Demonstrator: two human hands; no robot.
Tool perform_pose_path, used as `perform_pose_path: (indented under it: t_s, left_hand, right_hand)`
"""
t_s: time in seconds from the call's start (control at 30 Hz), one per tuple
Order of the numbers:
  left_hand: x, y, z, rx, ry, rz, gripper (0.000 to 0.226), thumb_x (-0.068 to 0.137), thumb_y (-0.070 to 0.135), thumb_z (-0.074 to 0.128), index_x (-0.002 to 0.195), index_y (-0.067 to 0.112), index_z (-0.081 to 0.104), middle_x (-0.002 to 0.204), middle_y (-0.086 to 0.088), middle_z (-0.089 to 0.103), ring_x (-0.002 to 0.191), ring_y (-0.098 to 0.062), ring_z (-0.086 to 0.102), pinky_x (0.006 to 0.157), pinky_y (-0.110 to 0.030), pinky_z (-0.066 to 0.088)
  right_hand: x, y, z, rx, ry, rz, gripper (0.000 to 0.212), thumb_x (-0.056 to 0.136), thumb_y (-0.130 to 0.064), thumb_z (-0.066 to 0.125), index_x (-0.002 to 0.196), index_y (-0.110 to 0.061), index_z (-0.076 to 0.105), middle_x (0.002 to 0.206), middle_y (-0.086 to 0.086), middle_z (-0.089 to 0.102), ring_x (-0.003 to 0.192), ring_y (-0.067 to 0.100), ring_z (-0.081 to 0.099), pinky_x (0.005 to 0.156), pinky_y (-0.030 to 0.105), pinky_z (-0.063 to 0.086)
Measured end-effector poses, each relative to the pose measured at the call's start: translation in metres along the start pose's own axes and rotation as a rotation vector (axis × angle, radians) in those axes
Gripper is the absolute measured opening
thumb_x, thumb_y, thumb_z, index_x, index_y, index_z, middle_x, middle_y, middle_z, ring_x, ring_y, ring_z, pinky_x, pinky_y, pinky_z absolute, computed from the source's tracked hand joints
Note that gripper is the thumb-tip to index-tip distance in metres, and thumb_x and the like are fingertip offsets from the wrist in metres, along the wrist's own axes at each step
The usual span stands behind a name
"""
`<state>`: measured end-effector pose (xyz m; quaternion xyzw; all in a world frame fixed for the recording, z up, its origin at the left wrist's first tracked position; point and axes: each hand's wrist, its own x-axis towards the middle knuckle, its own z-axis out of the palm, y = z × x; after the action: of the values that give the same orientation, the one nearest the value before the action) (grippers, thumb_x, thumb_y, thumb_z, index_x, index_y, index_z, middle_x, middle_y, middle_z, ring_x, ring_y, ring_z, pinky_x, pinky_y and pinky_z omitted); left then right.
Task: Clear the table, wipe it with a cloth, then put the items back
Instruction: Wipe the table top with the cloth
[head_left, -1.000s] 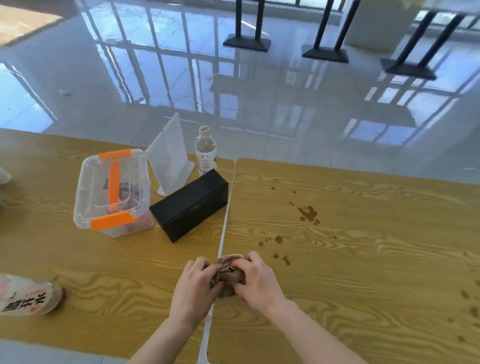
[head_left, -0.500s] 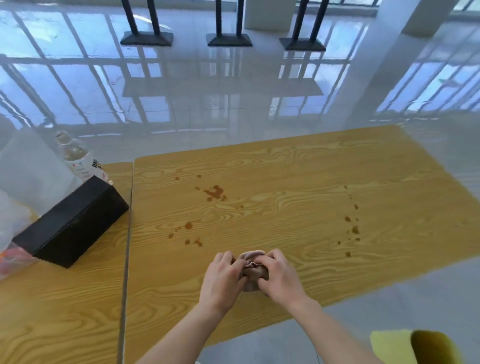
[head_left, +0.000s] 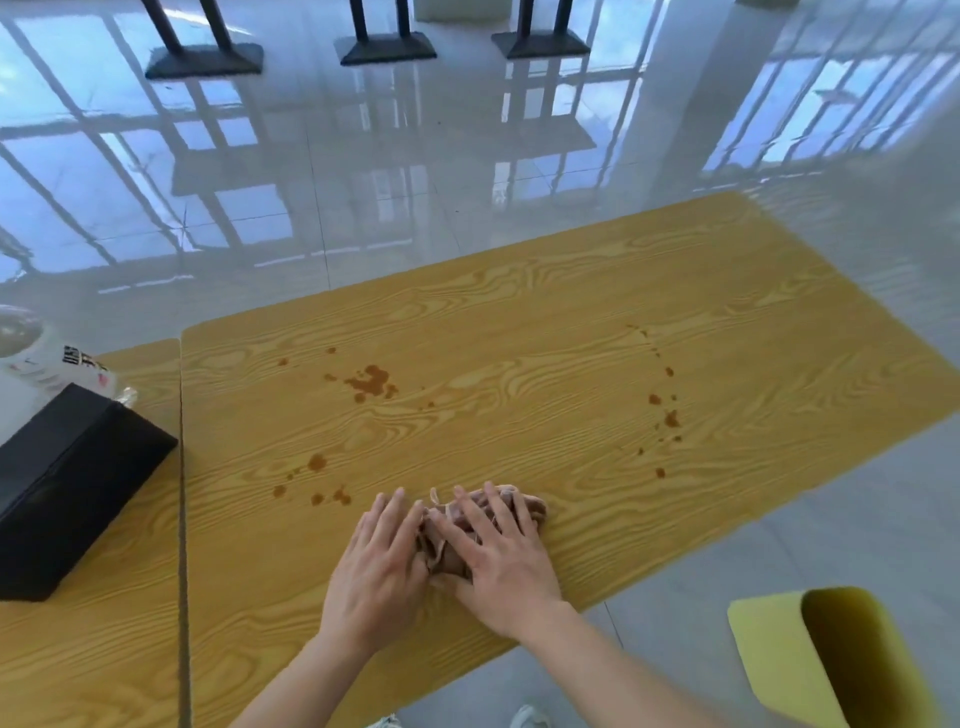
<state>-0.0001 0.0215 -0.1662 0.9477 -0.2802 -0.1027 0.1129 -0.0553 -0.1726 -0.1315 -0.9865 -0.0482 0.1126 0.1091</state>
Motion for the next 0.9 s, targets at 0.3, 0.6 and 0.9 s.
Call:
perform_pose_path:
  t_s: [0.3, 0.6, 0.9]
  left_hand:
    - [0.070, 0.063, -0.004, 0.054, -0.015, 0.059, 0.062, 0.099, 0.064, 0.016, 0.152, 0.035, 0.027, 0.164, -0.001, 0.014, 0.151, -0.027, -0.004, 0.120, -0.049, 0.000]
    - [0.139, 0.099, 0.007, 0.122, 0.041, 0.088, 0.060, 0.098, 0.064, 0.014, 0.154, 0.041, 0.013, 0.165, -0.002, 0.006, 0.150, -0.027, -0.011, 0.120, -0.056, -0.002]
    - [0.140, 0.102, 0.006, 0.153, 0.045, 0.028, 0.060, 0.094, 0.070, 0.012, 0.151, 0.051, 0.006, 0.165, 0.001, -0.001, 0.149, -0.027, -0.017, 0.116, -0.062, -0.006]
  right_hand:
    - [-0.042, 0.105, -0.002, -0.054, 0.144, 0.452, 0.058, 0.097, -0.067, 0.024, 0.151, -0.047, 0.018, 0.162, -0.003, 0.016, 0.148, 0.035, 0.012, 0.116, 0.060, 0.014]
    - [-0.066, 0.167, 0.001, -0.051, 0.251, 0.522, 0.052, 0.098, -0.057, 0.025, 0.149, -0.053, 0.013, 0.162, -0.006, 0.013, 0.147, 0.036, 0.014, 0.114, 0.062, 0.019]
    - [-0.067, 0.147, -0.001, -0.052, 0.181, 0.349, 0.051, 0.100, -0.056, 0.030, 0.148, -0.054, 0.014, 0.162, -0.011, 0.013, 0.148, 0.038, 0.008, 0.115, 0.063, 0.013]
